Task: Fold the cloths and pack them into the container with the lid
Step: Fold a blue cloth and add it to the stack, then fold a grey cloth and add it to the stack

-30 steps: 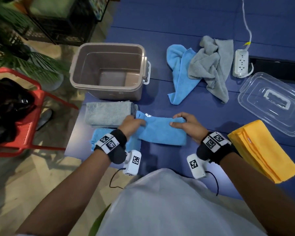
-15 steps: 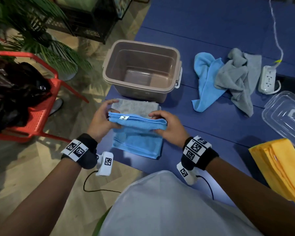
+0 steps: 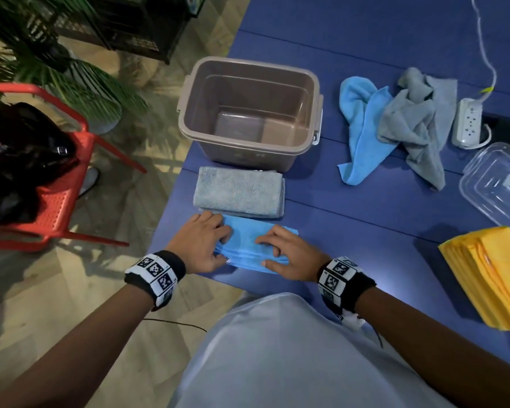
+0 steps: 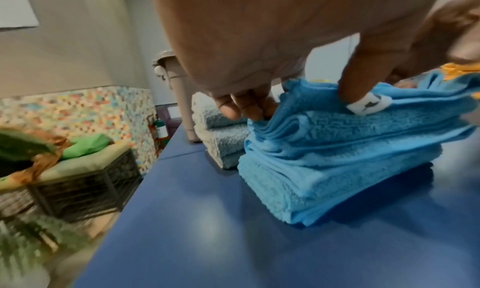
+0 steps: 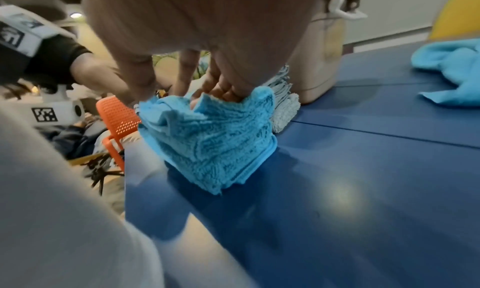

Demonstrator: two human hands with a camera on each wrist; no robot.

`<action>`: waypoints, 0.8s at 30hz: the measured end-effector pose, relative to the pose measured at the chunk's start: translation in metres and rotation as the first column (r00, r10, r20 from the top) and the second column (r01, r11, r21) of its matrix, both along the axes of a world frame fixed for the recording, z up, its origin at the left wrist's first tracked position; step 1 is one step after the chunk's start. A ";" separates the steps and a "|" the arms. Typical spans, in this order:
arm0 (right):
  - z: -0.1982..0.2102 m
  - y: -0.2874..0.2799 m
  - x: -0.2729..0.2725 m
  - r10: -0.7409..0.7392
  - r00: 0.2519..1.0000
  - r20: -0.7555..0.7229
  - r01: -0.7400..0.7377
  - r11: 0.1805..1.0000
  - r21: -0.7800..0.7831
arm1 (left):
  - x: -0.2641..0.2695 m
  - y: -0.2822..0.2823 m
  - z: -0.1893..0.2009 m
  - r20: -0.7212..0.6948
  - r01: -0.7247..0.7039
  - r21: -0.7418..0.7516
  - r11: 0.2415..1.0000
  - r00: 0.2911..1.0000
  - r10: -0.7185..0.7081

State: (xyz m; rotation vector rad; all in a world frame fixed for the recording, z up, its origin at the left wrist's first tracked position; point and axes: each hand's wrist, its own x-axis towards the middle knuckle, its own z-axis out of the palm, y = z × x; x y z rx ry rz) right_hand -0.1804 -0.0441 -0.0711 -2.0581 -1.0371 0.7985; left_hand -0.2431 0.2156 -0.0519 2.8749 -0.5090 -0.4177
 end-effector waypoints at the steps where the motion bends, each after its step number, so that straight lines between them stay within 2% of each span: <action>1: 0.000 0.002 0.001 -0.036 0.999 -0.007 0.036 0.999 -0.019 | 0.002 -0.003 0.003 0.039 0.012 -0.008 1.000 0.999 -0.012; 5: 0.005 0.007 0.003 0.012 0.999 0.032 -0.009 0.995 -0.102 | 0.028 -0.031 0.017 0.187 -0.010 -0.185 0.983 0.981 0.045; 8: 0.018 -0.001 0.014 -0.069 0.996 0.062 0.070 0.998 -0.007 | 0.069 -0.069 0.035 0.200 0.027 -0.292 0.956 0.979 0.033; 12: 0.032 -0.045 0.034 -0.311 0.949 0.053 0.307 0.949 0.075 | 0.139 -0.133 0.057 0.074 -0.022 -0.415 0.910 0.996 0.058; 15: 0.028 -0.098 0.045 -0.518 0.855 0.025 0.517 0.855 0.042 | 0.193 -0.185 0.058 -0.049 -0.085 -0.448 0.890 0.996 0.071; 17: 0.027 -0.135 0.049 -0.607 0.795 0.025 0.607 0.795 0.014 | 0.225 -0.221 0.050 -0.090 -0.086 -0.457 0.885 0.995 0.051; 19: 0.028 -0.170 0.052 -0.664 0.746 0.045 0.665 0.747 -0.004 | 0.254 -0.260 0.039 -0.131 -0.040 -0.411 0.911 0.991 -0.015; 21: 0.029 -0.200 0.055 -0.705 0.707 0.063 0.706 0.708 0.008 | 0.277 -0.295 0.024 -0.164 0.013 -0.300 0.954 0.984 -0.065; 24: 0.028 -0.231 0.061 -0.773 0.631 0.067 0.770 0.634 0.068 | 0.304 -0.335 0.006 -0.121 0.156 0.019 0.988 0.981 -0.153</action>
